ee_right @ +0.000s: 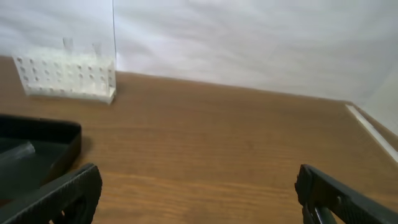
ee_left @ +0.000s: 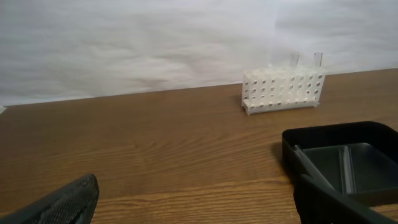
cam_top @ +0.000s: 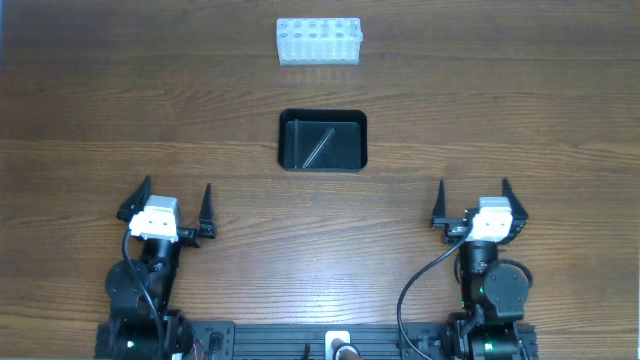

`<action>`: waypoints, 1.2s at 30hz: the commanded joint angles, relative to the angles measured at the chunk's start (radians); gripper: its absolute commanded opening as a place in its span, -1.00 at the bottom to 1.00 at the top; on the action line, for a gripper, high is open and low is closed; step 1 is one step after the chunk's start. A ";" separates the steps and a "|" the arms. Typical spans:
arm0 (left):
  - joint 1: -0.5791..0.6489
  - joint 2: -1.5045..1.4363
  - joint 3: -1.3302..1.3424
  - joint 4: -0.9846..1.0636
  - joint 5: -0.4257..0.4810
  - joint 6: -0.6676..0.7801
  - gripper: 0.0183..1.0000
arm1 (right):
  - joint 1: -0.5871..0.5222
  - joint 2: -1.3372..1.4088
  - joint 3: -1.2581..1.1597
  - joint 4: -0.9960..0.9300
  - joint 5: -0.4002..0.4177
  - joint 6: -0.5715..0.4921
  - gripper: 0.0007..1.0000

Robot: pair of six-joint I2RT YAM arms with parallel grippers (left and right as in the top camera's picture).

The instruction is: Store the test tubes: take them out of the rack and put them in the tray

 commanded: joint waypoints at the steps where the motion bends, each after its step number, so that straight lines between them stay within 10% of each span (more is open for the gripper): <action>1: -0.004 -0.009 -0.005 -0.002 0.000 0.010 1.00 | 0.000 0.076 0.002 0.121 -0.010 0.000 0.99; 27: -0.004 -0.009 -0.005 -0.002 0.000 0.010 1.00 | 0.161 1.524 0.773 0.470 -0.006 0.132 0.98; 36: -0.004 -0.009 -0.005 -0.002 0.000 0.010 1.00 | 0.404 1.778 1.102 0.282 0.227 0.226 0.99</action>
